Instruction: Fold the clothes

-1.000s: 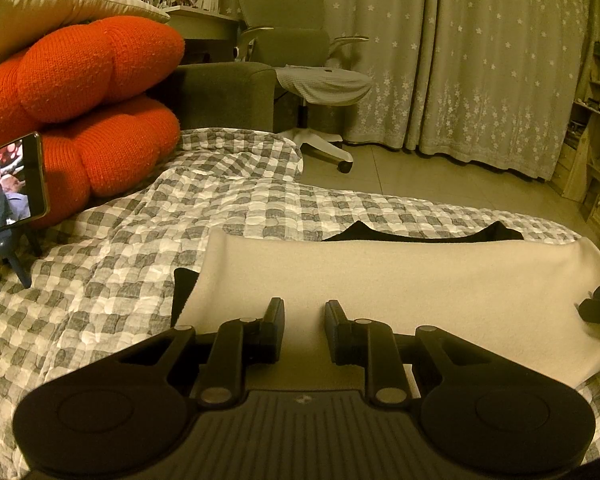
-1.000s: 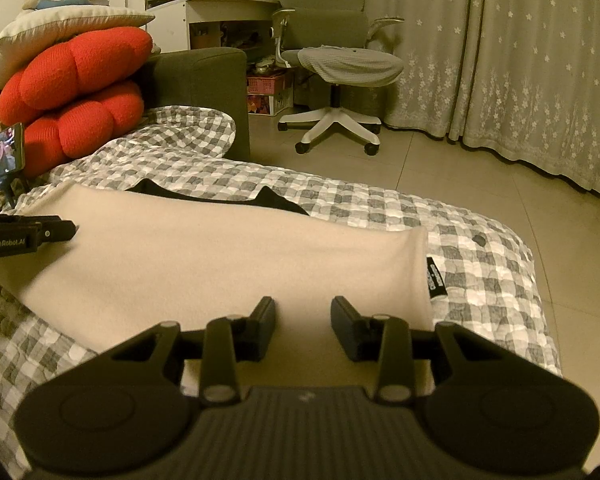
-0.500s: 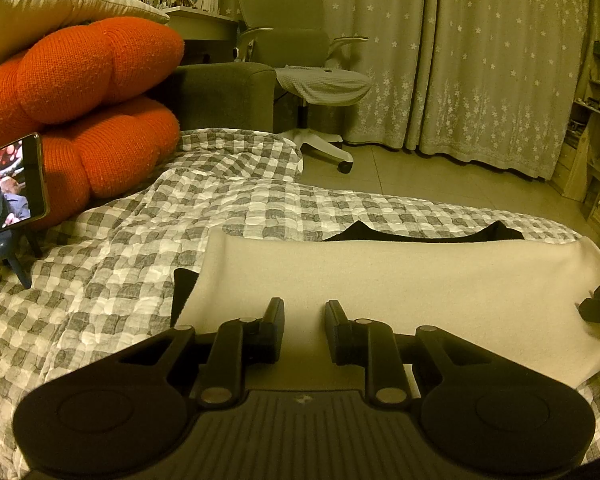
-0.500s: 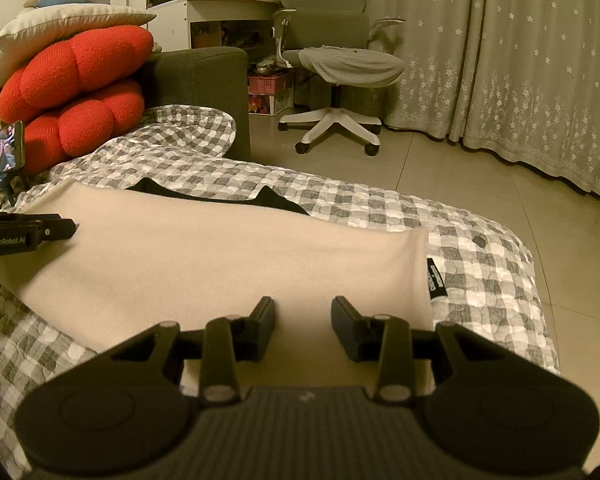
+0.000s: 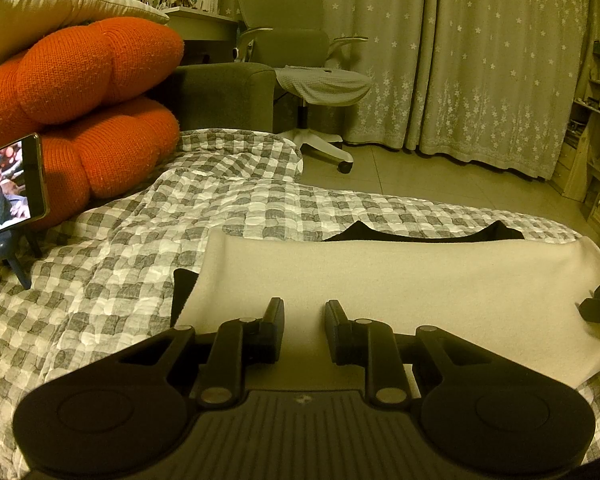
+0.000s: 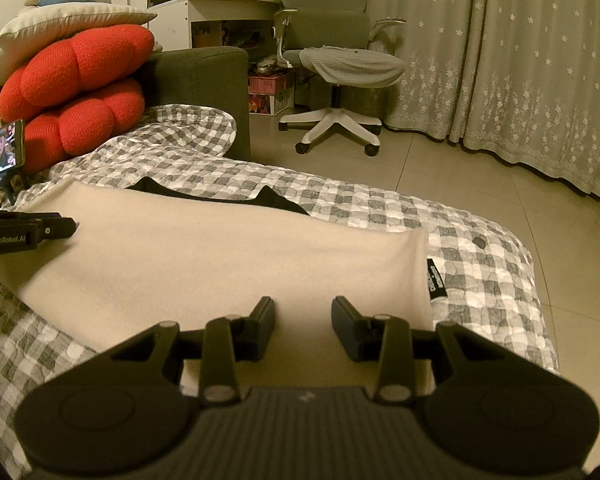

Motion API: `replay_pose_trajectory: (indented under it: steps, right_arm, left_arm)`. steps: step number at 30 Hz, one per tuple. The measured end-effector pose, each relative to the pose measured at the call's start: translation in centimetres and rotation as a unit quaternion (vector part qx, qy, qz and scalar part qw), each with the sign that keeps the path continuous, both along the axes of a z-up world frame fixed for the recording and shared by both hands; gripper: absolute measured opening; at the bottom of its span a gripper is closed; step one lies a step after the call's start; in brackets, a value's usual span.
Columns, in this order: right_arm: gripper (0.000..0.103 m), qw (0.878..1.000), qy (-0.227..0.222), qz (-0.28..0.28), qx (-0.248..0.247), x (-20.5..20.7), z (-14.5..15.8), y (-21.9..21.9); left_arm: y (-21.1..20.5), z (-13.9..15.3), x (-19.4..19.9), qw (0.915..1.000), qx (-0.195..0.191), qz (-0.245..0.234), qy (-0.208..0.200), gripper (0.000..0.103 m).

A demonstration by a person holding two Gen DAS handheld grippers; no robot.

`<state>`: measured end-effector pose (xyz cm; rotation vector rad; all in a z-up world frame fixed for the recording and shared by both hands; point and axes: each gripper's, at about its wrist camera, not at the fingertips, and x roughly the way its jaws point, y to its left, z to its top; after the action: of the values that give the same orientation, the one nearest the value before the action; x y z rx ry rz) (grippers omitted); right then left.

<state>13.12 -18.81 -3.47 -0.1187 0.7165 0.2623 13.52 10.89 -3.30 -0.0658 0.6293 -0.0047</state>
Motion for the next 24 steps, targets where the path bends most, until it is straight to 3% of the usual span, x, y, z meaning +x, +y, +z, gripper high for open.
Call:
replay_pose_trajectory:
  steps: [24]
  right_arm:
    - [0.04, 1.0, 0.004, -0.02, 0.008, 0.4, -0.1, -1.6]
  left_arm:
    - [0.4, 0.1, -0.1, 1.0, -0.009, -0.002, 0.001, 0.023]
